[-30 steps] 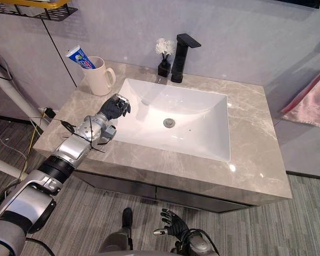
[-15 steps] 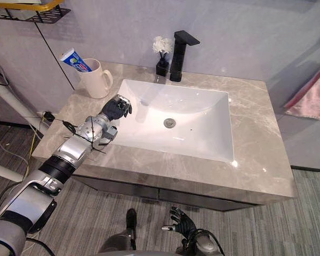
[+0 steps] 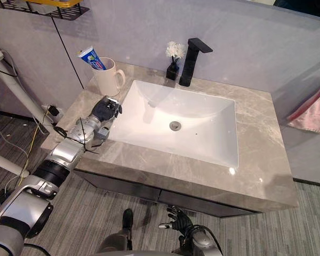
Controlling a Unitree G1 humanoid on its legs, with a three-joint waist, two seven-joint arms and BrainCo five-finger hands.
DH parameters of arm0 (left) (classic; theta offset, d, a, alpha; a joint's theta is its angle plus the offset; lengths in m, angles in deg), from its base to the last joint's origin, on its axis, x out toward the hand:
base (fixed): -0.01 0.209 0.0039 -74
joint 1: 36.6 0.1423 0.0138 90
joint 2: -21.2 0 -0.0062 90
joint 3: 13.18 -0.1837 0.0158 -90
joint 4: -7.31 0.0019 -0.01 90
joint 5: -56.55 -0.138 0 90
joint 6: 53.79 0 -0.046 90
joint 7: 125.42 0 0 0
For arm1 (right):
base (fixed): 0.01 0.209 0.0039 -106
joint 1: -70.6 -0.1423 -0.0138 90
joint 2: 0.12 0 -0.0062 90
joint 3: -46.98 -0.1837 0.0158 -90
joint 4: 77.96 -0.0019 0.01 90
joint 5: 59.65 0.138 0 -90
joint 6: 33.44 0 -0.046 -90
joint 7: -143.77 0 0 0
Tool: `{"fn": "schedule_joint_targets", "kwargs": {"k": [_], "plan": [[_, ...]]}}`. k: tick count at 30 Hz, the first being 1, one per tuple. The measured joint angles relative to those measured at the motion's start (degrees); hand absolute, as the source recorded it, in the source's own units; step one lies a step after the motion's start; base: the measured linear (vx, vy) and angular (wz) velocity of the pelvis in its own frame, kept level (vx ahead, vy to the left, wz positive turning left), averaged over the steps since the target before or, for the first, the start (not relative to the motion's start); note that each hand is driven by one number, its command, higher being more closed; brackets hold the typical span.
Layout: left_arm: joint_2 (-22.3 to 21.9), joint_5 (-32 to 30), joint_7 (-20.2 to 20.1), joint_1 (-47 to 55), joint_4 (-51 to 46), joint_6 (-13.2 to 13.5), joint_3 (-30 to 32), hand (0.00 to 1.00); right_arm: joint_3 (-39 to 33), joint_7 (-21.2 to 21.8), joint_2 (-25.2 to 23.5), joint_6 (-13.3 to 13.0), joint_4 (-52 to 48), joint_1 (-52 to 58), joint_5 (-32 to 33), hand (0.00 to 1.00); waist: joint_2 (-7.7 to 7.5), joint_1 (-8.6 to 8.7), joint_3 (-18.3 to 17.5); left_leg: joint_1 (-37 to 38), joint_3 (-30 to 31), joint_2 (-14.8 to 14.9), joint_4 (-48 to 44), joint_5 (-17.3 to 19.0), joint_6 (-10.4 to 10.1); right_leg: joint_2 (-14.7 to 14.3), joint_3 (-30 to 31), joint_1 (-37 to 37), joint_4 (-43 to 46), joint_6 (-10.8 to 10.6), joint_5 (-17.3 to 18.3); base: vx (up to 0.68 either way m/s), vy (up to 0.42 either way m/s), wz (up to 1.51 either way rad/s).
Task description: Organize washtable
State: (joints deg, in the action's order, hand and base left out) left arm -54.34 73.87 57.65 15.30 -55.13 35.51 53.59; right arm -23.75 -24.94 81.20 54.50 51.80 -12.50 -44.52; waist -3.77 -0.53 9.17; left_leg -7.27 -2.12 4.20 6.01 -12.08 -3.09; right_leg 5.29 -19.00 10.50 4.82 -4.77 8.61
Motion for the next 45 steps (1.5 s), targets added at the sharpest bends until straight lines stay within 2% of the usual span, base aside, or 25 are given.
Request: {"fn": "schedule_joint_targets", "kwargs": {"k": [6, 7, 8, 9, 10, 11, 13, 15, 21, 22, 29, 33, 37, 40, 45], "plan": [[-0.1, -0.1, 0.0, 1.9, -0.7, -0.1, 1.7, 1.00, 1.4, 0.1, 0.7, 0.0, -0.4, -0.1, 0.0, 0.00, 0.60, -0.34, 1.1, -1.6, 0.2, 0.3, 0.0, 0.1, -0.1, -0.7, -0.6, -1.0, -1.3, 0.2, 0.1, -0.09, -0.018, 0.05], [-0.6, -0.2, 0.0, 1.9, -1.0, -0.1, 2.3, 1.00, 1.4, 0.1, 1.0, 0.0, -0.6, -0.1, 0.0, 0.00, 0.35, -0.25, 1.4, -2.1, 0.3, -0.5, -0.1, 1.2, -1.7, 0.1, -1.5, -1.3, -2.4, 1.1, 0.5, -0.14, 0.060, 0.17], [-1.5, -0.2, 0.0, 2.1, -1.0, 0.0, 3.8, 1.00, 1.3, 0.1, 0.9, 0.1, -0.6, 0.2, 0.0, 0.00, -1.18, -0.55, 1.9, -2.4, -0.6, -1.4, -2.4, 1.8, -0.7, 1.6, -1.2, -1.8, -2.5, 1.4, 0.3, -0.08, 0.064, 0.06], [-1.6, -0.2, 0.0, 2.2, -1.0, 0.0, 4.3, 1.00, 1.4, 0.1, 1.1, 0.1, -0.8, 0.3, 0.0, 0.00, -1.23, -0.89, 1.9, -2.1, -1.3, -1.4, -4.1, 1.6, -0.5, 1.8, -1.1, -1.9, -2.4, 1.4, 0.3, 0.05, 0.044, -0.09], [-1.7, -0.3, 0.0, 2.2, -1.1, 0.0, 5.3, 1.00, 1.5, 0.1, 1.3, 0.1, -1.0, 0.4, 0.0, 0.00, -0.91, -1.00, 1.8, 0.4, -1.1, -1.3, -0.9, 0.6, 1.1, 1.4, -0.9, -1.8, -2.4, 1.3, 0.3, 0.10, -0.006, 0.02], [-1.8, -0.3, 0.0, 1.9, -1.2, 0.1, 6.0, 1.00, 1.5, 0.1, 1.2, 0.0, -1.1, 0.5, 0.0, 0.00, -1.30, -0.45, 2.0, 0.3, -0.9, -1.3, 0.0, 0.2, 1.0, 1.4, -1.0, -1.8, -2.4, 1.3, 0.3, 0.08, 0.000, 0.01], [-1.5, -0.3, 0.5, 1.5, -1.2, 1.4, 7.9, 1.00, 1.5, 0.2, 0.8, 0.1, -1.0, 0.8, 0.0, 0.00, -2.99, -1.21, 3.0, 0.9, -1.1, -1.6, -0.4, -0.1, 1.3, 1.5, -0.2, -1.6, -2.4, -0.1, -0.8, 0.04, -0.011, -0.12], [-1.1, -0.4, 0.8, 0.7, -0.9, 1.1, 7.9, 1.00, 1.5, 0.2, 0.9, 0.0, -1.0, 0.8, 0.0, 0.00, -3.28, -1.74, 3.3, 1.2, -1.1, -2.3, -0.2, -0.1, 1.3, 1.8, 0.1, -1.4, -2.4, -0.1, -0.8, 0.02, -0.004, -0.05], [0.6, -0.4, 0.9, -0.8, 0.1, 1.1, 8.4, 1.00, 2.2, 0.2, 1.2, -0.3, -1.3, 0.8, 0.0, 0.00, -3.04, -2.63, 5.4, 2.0, -1.1, -1.5, 0.0, 0.2, 1.0, 1.1, 1.5, -0.8, -1.7, 0.1, -0.7, -0.02, -0.017, -0.02], [0.9, -0.3, 0.9, -2.1, 0.4, 1.1, 8.4, 1.00, 2.6, 0.2, 1.3, -0.3, -1.7, 0.9, 0.0, 0.00, -3.04, -3.44, 6.2, 2.0, -1.1, -1.1, 0.0, 0.2, 1.0, 0.8, 1.8, -0.9, -1.3, 0.3, -0.6, -0.07, -0.040, -0.04], [4.6, -0.2, 1.0, -7.1, 2.4, 1.1, 8.3, 1.00, 4.6, 0.3, 1.8, -0.5, -3.0, 1.9, 0.0, 0.00, -3.89, -3.65, 9.5, 2.1, -1.1, 0.3, 0.0, -0.4, 0.2, -0.4, 2.1, -1.9, 1.0, 1.1, 0.0, -0.07, -0.034, -0.02], [5.9, -0.1, 1.0, -11.1, 3.7, 1.2, 7.3, 1.00, 5.7, 0.3, 1.7, -0.9, -3.5, 2.0, 0.1, 0.00, -4.90, -5.30, 11.6, 2.1, -1.1, 0.9, -0.1, -0.7, -0.2, -0.8, 2.3, -2.5, 2.2, 1.5, 0.4, -0.02, -0.018, -0.02], [8.4, -0.1, 1.0, -13.2, 4.5, 1.2, 4.7, 1.00, 6.1, 0.3, 1.5, -1.5, -5.6, 1.9, 0.1, 0.00, -5.14, -5.53, 13.1, 2.4, -1.0, 0.9, -0.1, -0.9, -0.4, -0.6, 2.3, -2.9, 3.7, 1.4, 1.2, 0.00, 0.000, 0.00], [8.4, -0.1, 0.9, -16.1, 6.1, 1.2, 2.3, 1.00, 6.0, 0.3, 1.5, -1.6, -5.8, 1.9, 0.1, 0.00, -5.43, -6.34, 14.2, 2.8, -1.0, 0.9, -0.1, -0.9, -0.4, -0.4, 2.4, -3.1, 5.0, 1.5, 2.0, 0.00, 0.000, 0.00], [9.3, 0.1, 0.9, -18.6, 7.1, 1.4, -0.1, 1.00, 6.0, 0.2, 1.4, -1.7, -5.8, 1.8, 0.2, 0.00, -5.53, -6.36, 14.5, 1.8, -0.9, 1.0, -0.1, -0.9, -0.4, -0.4, 2.4, -4.5, 6.1, 1.7, 2.4, 0.00, -0.008, 0.00]]}}
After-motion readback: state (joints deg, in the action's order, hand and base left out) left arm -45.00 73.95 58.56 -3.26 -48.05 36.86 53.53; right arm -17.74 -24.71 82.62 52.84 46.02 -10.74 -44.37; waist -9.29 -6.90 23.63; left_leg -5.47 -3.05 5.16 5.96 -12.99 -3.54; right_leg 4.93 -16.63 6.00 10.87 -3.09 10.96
